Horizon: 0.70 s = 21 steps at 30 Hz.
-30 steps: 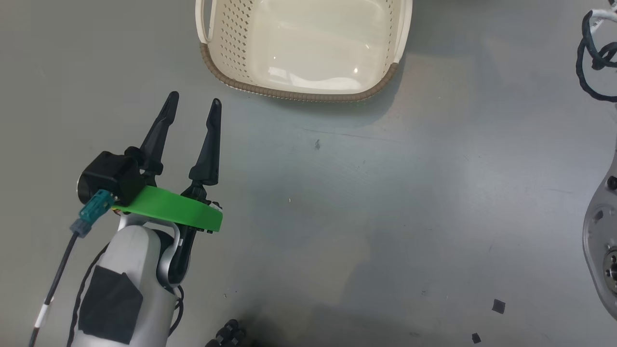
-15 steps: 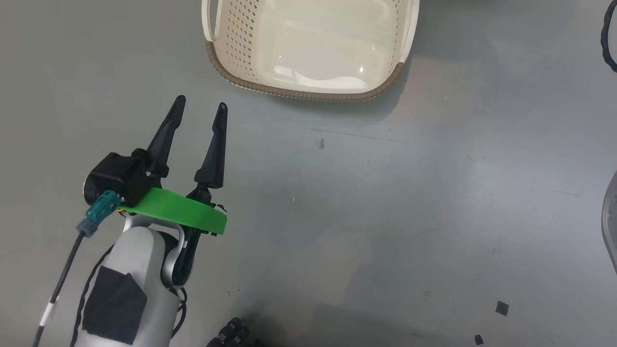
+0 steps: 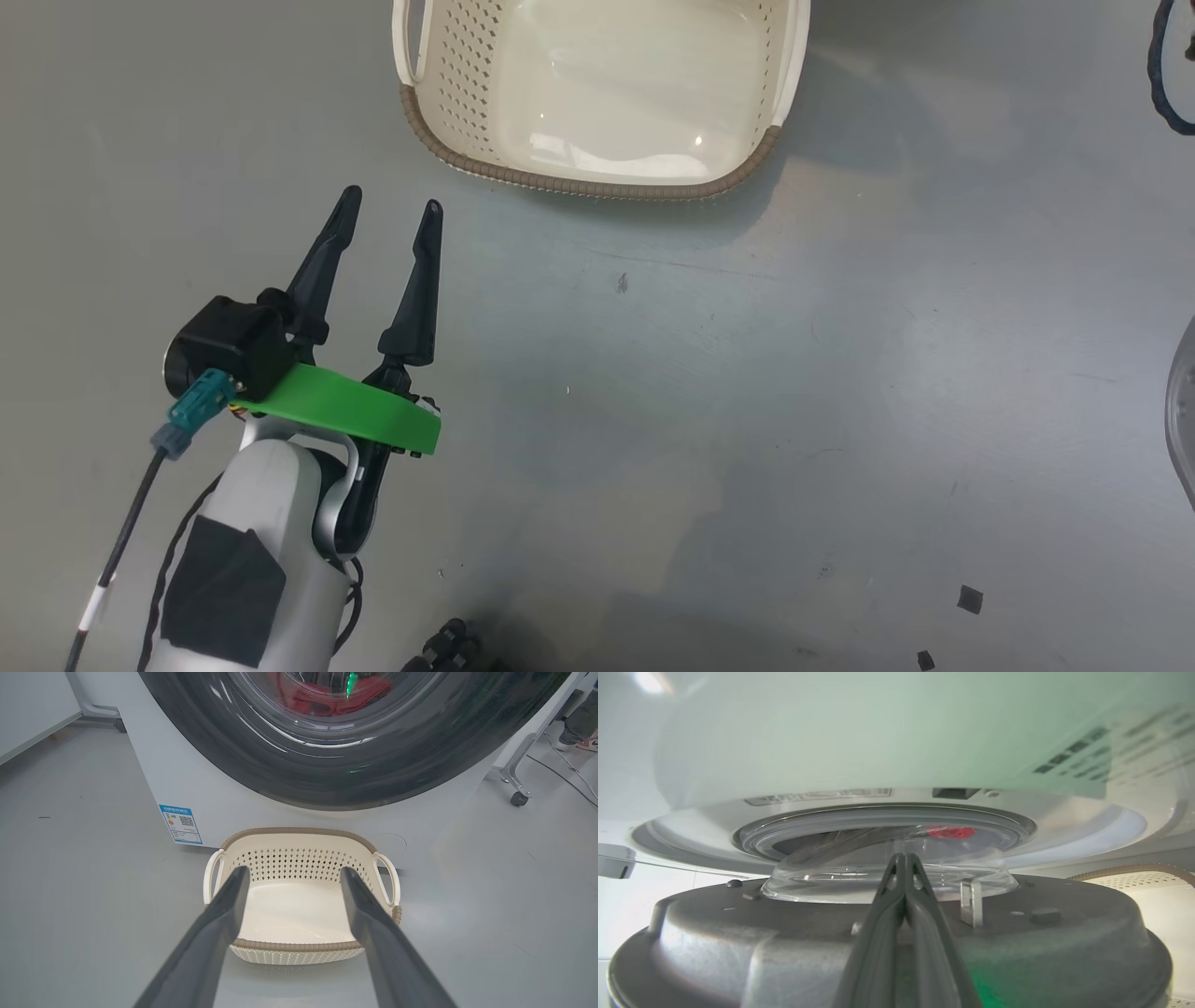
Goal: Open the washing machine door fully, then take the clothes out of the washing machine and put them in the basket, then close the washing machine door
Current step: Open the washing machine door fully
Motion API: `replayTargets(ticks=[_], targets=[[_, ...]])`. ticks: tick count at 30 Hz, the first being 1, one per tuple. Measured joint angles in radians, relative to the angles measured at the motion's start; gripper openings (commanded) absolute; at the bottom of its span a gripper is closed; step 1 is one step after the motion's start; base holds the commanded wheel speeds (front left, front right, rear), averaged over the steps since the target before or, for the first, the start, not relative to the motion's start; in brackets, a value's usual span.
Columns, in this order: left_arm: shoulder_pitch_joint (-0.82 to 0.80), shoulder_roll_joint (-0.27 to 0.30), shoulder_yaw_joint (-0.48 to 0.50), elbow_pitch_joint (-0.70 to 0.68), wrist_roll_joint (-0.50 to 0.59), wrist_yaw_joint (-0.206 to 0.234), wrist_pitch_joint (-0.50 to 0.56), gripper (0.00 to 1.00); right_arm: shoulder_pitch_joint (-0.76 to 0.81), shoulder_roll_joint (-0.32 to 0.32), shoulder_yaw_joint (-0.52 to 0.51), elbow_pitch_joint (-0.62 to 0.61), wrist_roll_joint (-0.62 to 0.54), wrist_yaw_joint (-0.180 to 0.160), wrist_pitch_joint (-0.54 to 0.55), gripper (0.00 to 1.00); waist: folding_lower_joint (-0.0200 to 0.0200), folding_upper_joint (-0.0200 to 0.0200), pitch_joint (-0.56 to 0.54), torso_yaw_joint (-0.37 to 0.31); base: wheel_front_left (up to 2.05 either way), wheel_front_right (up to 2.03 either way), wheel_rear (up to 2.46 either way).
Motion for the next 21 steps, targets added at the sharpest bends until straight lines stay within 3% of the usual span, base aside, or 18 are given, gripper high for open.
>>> replayTargets(ticks=[21], targets=[[0.000,0.000,0.020,0.005,0.002,0.000,0.000,1.00,0.013,0.005,0.006,0.097,0.037,-0.007,0.053,0.00,0.0000,0.0000,-0.043,-0.021,0.00,0.00,0.00]])
